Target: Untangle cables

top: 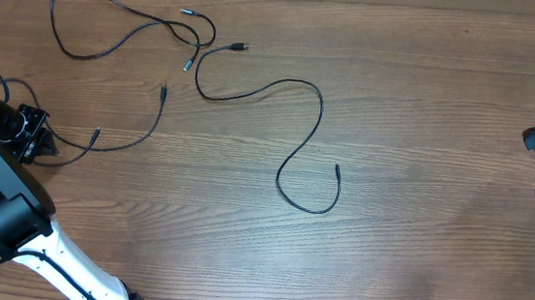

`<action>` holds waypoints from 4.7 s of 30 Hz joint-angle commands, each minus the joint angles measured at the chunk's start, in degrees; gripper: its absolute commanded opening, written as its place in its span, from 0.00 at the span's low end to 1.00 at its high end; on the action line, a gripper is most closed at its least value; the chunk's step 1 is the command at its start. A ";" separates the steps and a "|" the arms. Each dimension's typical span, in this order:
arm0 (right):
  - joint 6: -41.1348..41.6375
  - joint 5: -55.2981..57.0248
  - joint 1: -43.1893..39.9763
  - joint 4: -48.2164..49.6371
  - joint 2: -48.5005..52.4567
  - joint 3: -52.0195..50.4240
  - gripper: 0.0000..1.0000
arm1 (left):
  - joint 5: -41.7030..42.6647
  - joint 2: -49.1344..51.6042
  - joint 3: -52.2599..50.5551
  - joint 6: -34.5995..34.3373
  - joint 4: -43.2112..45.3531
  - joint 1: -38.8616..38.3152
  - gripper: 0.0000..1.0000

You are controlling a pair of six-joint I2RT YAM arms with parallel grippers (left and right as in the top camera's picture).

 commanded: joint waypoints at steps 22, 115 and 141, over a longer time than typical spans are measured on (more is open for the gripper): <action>-0.46 0.61 -0.07 0.31 -0.15 0.63 1.00 | -14.64 -1.86 -8.41 22.51 13.49 -7.26 0.95; -0.46 0.61 -0.07 0.31 -0.15 0.61 1.00 | 10.86 -10.10 -11.32 32.09 11.06 -25.44 0.04; -0.46 0.61 -0.07 0.31 -0.15 0.61 1.00 | -14.80 -10.08 -12.74 18.16 21.05 -15.72 1.00</action>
